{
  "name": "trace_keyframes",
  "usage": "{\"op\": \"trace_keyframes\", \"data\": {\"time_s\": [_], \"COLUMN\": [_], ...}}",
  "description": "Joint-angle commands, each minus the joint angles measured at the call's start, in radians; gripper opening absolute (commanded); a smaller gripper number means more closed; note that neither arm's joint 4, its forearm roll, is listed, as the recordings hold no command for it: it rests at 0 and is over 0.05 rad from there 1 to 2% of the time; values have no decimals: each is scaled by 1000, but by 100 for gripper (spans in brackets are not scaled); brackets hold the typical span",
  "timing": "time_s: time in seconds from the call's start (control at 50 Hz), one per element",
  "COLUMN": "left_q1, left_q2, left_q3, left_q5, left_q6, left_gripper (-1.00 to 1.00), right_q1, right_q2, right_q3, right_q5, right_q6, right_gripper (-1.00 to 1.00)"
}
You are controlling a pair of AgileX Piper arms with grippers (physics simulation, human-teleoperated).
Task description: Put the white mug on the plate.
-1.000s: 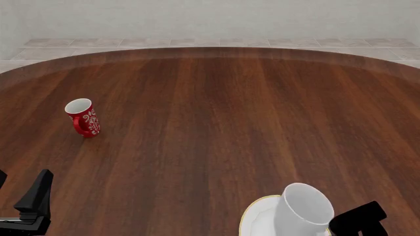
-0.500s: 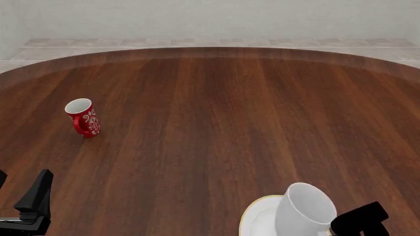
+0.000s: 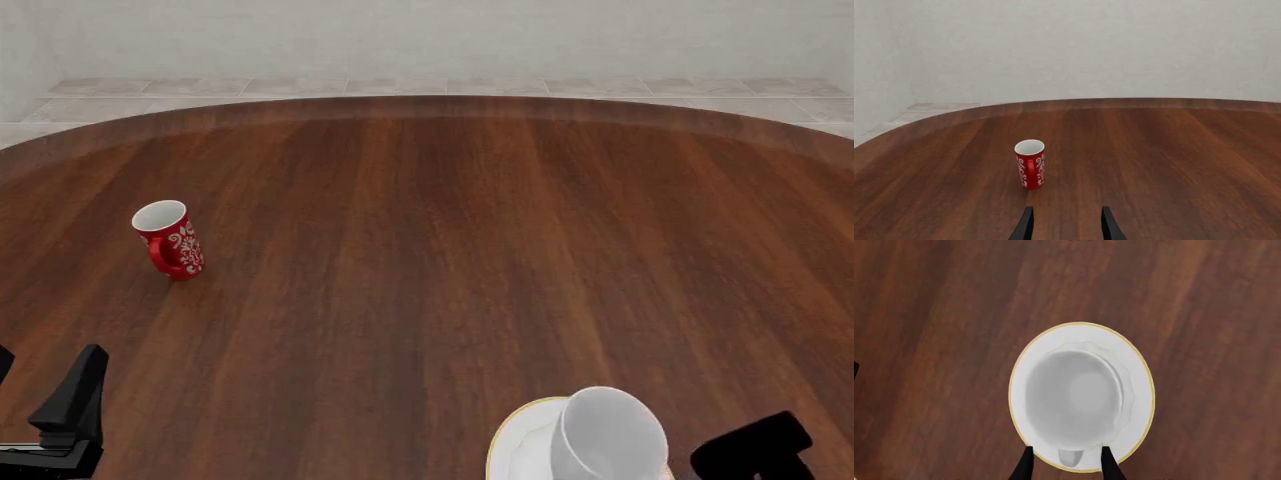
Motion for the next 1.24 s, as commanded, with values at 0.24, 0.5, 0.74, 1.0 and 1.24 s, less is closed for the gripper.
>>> {"op": "trace_keyframes", "data": {"time_s": [0.24,0.5,0.74,1.0,1.24], "left_q1": [0,0,0,0,0], "left_q2": [0,0,0,0,0], "left_q3": [0,0,0,0,0], "left_q5": [0,0,0,0,0], "left_q6": [0,0,0,0,0], "left_gripper": [100,100,100,100,100], "right_q1": [-27,-39,-39,-61,-55], "right_q2": [-110,-225,-285,-293,-308], "right_q3": [-56,-161,-268,-334,-385], "right_q5": [154,339,465,473,473], "right_q6": [-27,-48,-56,-56,-36], "right_gripper": [100,100,100,100,100]}}
